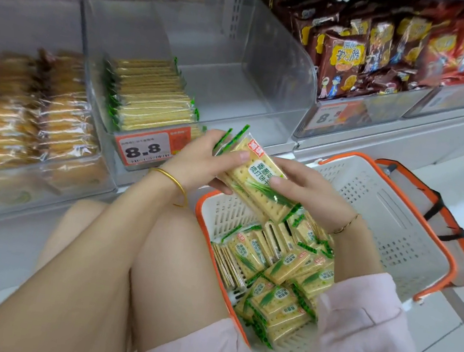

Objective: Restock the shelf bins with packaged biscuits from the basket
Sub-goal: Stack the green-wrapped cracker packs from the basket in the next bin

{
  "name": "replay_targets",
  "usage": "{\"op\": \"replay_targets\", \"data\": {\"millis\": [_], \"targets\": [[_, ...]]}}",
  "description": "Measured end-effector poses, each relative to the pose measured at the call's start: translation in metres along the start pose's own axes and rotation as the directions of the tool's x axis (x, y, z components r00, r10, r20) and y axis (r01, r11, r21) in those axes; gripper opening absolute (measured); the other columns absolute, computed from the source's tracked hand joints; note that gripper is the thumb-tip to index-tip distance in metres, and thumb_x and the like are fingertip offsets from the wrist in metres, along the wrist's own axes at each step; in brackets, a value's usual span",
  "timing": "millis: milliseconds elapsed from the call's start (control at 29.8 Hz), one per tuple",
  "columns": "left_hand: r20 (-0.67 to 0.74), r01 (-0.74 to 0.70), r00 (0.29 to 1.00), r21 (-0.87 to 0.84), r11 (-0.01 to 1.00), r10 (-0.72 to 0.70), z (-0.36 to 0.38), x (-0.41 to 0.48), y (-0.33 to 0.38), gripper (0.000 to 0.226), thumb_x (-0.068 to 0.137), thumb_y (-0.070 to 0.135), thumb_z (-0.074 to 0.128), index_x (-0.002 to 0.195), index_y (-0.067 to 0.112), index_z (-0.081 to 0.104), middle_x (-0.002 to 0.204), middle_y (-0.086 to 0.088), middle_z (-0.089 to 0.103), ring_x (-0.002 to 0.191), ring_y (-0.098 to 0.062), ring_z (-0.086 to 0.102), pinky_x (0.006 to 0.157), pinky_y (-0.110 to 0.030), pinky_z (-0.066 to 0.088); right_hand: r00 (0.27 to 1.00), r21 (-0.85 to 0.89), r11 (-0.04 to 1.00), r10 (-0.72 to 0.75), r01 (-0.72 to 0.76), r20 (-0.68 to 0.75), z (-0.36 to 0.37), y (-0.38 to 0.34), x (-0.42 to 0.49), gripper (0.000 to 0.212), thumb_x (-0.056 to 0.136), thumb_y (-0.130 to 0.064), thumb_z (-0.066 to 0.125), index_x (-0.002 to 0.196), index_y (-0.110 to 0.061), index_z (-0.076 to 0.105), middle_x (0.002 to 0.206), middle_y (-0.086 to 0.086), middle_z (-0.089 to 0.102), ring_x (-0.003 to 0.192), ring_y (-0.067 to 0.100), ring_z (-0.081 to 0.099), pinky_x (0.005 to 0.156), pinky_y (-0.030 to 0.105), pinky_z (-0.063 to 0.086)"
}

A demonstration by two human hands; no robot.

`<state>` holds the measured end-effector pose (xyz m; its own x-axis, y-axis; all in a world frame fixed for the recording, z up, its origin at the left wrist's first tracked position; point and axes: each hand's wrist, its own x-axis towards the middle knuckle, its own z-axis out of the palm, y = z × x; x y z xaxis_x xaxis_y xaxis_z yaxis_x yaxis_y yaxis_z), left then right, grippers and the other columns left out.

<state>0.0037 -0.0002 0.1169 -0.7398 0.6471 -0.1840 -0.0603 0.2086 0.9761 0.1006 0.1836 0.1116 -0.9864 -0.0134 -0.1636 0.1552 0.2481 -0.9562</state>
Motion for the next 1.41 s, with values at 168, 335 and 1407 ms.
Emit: {"op": "replay_targets", "data": {"millis": [168, 335, 1407], "targets": [[-0.078, -0.137, 0.988, 0.003, 0.991, 0.137, -0.025, -0.007, 0.041, 0.032, 0.09, 0.019, 0.058, 0.118, 0.007, 0.047, 0.098, -0.006, 0.062, 0.078, -0.015, 0.065, 0.06, -0.033, 0.059, 0.996, -0.017, 0.996, -0.084, 0.085, 0.039, -0.006, -0.046, 0.02, 0.037, 0.075, -0.006, 0.074, 0.106, -0.019, 0.061, 0.092, -0.01, 0.072, 0.085, 0.002, 0.066, 0.071, 0.019, 0.052], [-0.4, -0.194, 0.896, 0.038, 0.98, 0.193, -0.057, 0.014, 0.051, 0.03, 0.096, 0.024, 0.05, 0.122, 0.01, 0.048, 0.113, 0.0, 0.059, 0.092, 0.002, 0.06, 0.069, -0.015, 0.053, 0.909, -0.433, 0.861, -0.374, 0.266, -0.185, -0.006, -0.092, 0.069, 0.044, 0.073, -0.006, 0.076, 0.111, -0.022, 0.061, 0.105, -0.015, 0.061, 0.092, 0.0, 0.059, 0.081, 0.02, 0.052], [-0.641, 0.648, 0.757, 0.709, 0.278, -0.129, -0.122, 0.152, 0.014, 0.06, 0.098, 0.031, 0.03, 0.149, 0.008, 0.007, 0.155, -0.015, 0.009, 0.143, -0.032, 0.008, 0.113, -0.059, 0.003, 0.915, -0.941, 0.323, -0.402, 0.105, -0.036, 0.053, -0.071, 0.343, 0.046, 0.085, -0.007, 0.053, 0.129, -0.022, 0.049, 0.131, 0.011, 0.048, 0.125, 0.038, 0.037, 0.089, 0.045, 0.046]]}}
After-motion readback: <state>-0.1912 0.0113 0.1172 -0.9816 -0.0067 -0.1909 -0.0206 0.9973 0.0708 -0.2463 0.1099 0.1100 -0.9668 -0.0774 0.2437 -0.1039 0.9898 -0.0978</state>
